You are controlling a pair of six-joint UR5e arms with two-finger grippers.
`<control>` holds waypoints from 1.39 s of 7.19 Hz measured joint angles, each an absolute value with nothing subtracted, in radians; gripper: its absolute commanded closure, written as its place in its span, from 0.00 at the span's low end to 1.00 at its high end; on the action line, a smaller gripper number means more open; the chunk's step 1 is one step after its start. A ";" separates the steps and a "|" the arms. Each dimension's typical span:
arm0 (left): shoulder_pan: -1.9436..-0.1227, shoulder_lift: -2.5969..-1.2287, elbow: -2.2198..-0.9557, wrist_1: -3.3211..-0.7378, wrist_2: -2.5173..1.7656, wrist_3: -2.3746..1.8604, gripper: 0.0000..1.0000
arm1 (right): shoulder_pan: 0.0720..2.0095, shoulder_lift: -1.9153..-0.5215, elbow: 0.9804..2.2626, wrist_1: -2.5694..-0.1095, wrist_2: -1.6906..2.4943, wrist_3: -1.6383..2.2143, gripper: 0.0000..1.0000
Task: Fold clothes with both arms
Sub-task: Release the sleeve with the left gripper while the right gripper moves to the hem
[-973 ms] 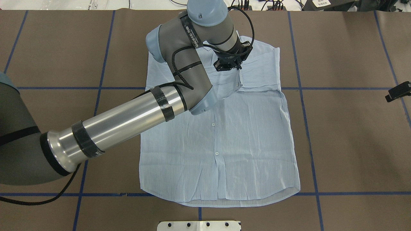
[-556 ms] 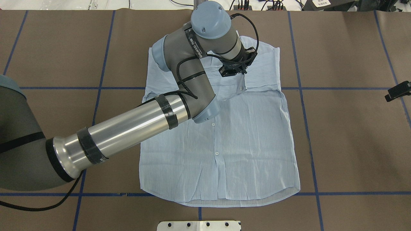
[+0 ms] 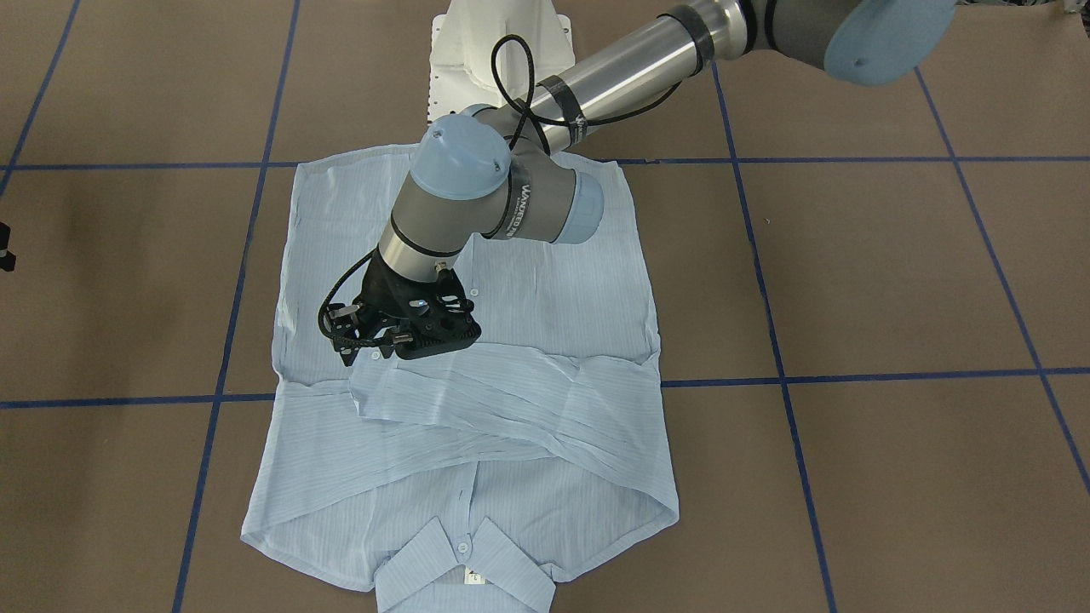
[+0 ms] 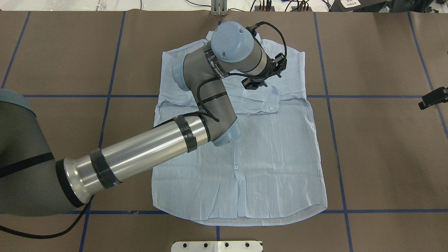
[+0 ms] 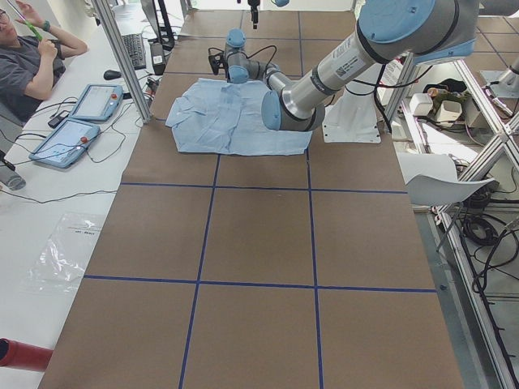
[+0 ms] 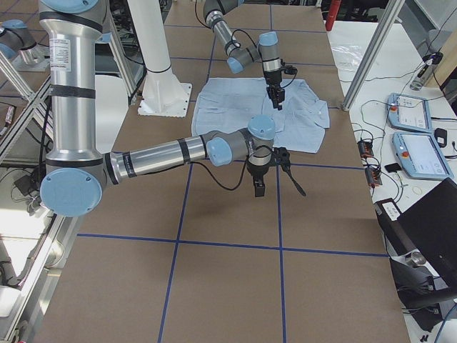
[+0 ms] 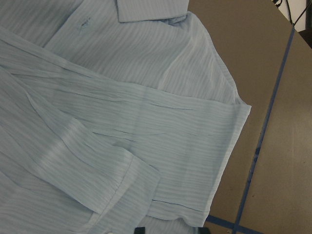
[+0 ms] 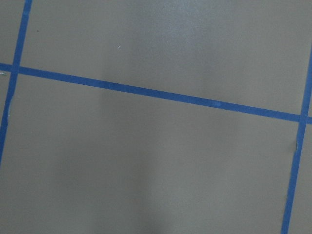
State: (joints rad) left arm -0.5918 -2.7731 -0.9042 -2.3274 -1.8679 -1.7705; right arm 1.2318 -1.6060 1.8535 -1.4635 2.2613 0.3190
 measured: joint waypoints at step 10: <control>-0.608 -2.082 -1.932 -1.709 -1.913 -1.392 0.00 | 0.701 -1.688 2.014 -1.050 1.951 1.067 0.00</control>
